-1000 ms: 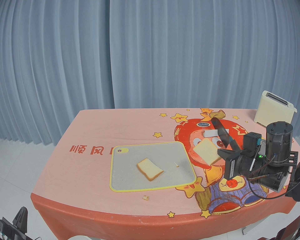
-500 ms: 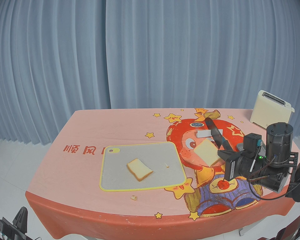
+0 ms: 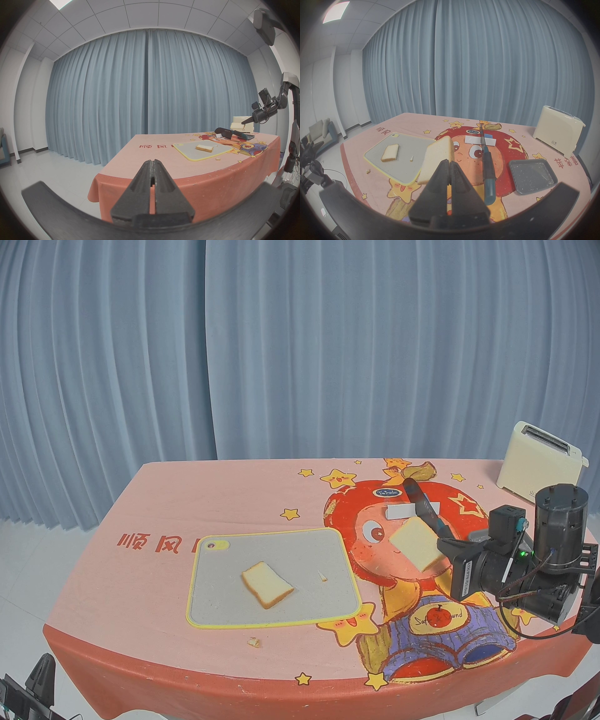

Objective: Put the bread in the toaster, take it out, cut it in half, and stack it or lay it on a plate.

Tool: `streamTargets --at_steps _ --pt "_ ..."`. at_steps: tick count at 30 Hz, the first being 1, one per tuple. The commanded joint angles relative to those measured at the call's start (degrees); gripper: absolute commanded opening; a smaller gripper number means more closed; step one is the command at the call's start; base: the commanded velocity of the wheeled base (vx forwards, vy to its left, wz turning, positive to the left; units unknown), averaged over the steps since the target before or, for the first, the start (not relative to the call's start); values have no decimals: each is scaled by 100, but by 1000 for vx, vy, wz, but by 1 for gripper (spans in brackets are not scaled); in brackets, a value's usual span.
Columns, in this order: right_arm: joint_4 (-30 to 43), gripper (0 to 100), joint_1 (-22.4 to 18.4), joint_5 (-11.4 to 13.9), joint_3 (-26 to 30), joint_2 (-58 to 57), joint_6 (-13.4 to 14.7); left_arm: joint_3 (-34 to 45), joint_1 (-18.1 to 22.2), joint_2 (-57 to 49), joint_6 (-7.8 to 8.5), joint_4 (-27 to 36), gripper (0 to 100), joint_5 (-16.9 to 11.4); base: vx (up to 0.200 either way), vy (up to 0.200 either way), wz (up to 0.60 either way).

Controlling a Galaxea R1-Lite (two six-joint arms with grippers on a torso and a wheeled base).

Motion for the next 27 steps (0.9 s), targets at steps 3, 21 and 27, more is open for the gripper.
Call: streamTargets --at_steps 3,21,27 --pt "-3 0 -33 -2 12 1 10 92 0 -3 -1 2 0 0 0 0 0" --pt "-3 0 -41 -28 47 -104 19 92 0 -3 -1 2 0 0 0 0 0" --pt "5 0 -261 -151 250 -333 54 92 0 -3 -1 2 0 0 0 0 0"
